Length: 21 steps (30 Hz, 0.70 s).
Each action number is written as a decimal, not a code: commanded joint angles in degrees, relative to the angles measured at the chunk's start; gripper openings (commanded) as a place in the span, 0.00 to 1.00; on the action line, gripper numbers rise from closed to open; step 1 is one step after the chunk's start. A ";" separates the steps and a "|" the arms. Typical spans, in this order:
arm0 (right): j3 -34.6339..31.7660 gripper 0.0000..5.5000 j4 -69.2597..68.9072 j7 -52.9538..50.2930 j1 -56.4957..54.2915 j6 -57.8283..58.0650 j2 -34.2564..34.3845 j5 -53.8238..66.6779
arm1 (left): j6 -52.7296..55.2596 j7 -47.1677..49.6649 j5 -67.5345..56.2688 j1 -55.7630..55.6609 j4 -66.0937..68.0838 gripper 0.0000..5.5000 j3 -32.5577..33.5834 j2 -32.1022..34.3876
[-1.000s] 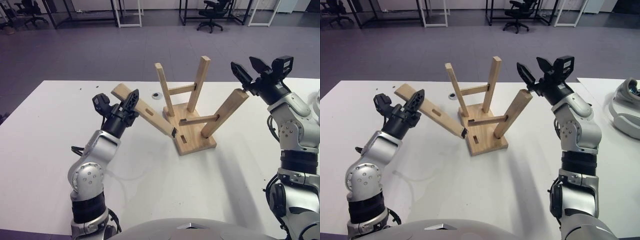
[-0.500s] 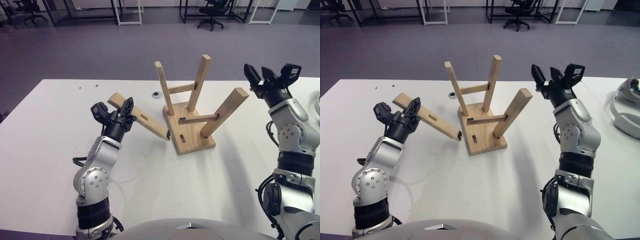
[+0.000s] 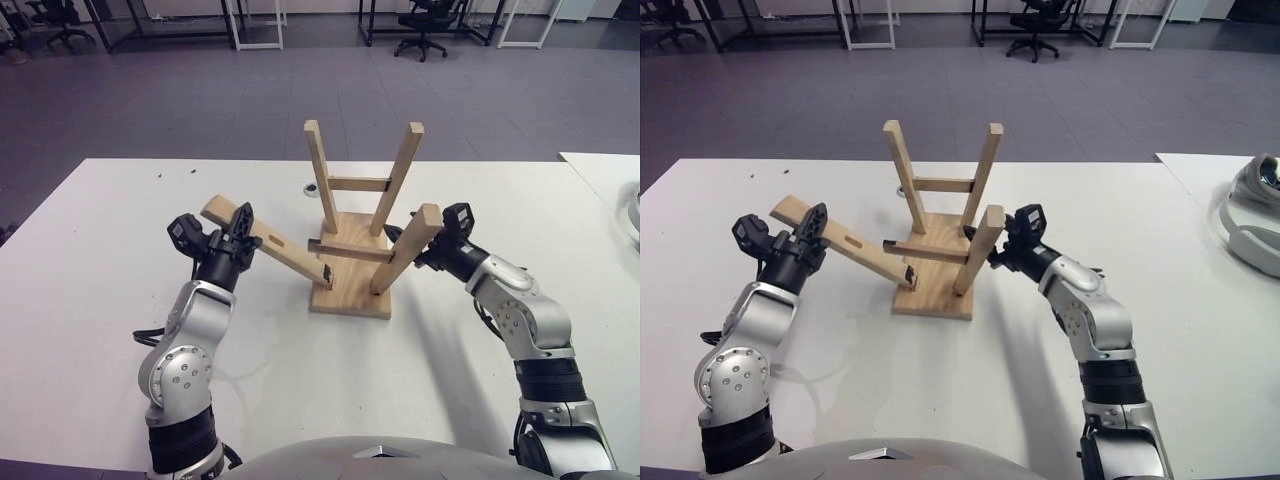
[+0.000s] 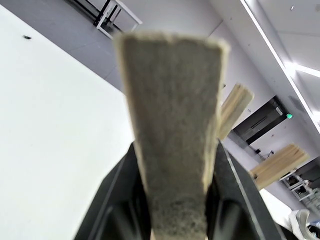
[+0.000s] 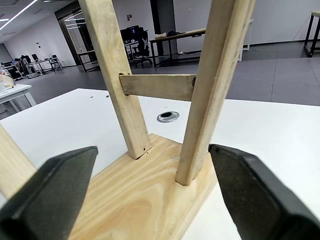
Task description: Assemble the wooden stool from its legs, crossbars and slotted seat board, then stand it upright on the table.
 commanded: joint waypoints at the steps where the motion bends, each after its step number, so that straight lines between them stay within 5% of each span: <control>1: 0.00 0.76 -2.15 -1.86 0.73 0.75 1.53 -0.11 | 1.26 -0.49 2.97 1.61 -0.38 0.19 -2.84 1.44; 10: -0.92 0.76 -2.15 -4.57 1.32 -2.35 1.33 -4.32 | 7.76 1.99 7.55 0.74 -4.97 0.19 -5.74 7.95; 21: -3.68 0.76 -7.32 -9.96 -1.97 -3.58 2.12 -4.86 | 9.56 2.29 27.13 0.23 -0.73 0.19 -22.15 10.88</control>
